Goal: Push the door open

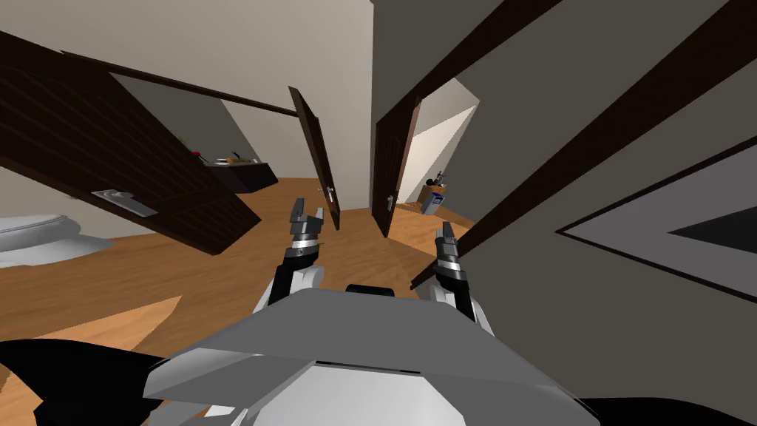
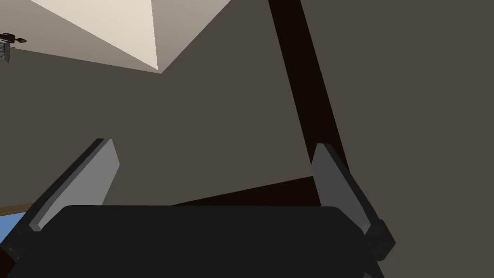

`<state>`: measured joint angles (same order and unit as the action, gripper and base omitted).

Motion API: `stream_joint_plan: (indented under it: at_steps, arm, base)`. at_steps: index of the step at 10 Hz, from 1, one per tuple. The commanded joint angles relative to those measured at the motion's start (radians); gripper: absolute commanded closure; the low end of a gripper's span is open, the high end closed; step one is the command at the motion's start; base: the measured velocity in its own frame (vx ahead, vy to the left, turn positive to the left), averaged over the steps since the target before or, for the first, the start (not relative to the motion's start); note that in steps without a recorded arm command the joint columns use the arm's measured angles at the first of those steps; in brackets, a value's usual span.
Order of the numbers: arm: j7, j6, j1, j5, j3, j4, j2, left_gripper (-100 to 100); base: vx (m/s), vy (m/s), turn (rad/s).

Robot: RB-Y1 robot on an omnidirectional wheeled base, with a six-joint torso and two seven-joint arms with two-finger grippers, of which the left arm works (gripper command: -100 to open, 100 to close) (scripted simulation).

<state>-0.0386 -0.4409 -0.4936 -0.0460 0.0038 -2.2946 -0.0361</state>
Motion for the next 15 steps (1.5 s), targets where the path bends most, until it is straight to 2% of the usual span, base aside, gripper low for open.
stream_joint_plan:
  at_steps: [1, 7, 10, 15]
  arm:
    - [0.003, 0.001, 0.02, -0.006, -0.012, 0.033, 0.016, -100]
    - [0.013, 0.003, 0.091, -0.025, -0.053, 0.15, 0.058, -100]
    - [0.019, 0.005, 0.138, -0.038, -0.081, 0.226, 0.078, -100]
    - [0.026, 0.007, 0.191, -0.052, -0.111, 0.313, 0.095, -100]
  base:
    - [0.09, 0.031, -0.096]
    - [0.147, 0.059, -0.086]
    - [0.114, 0.06, -0.106]
    - [0.107, 0.057, -0.074]
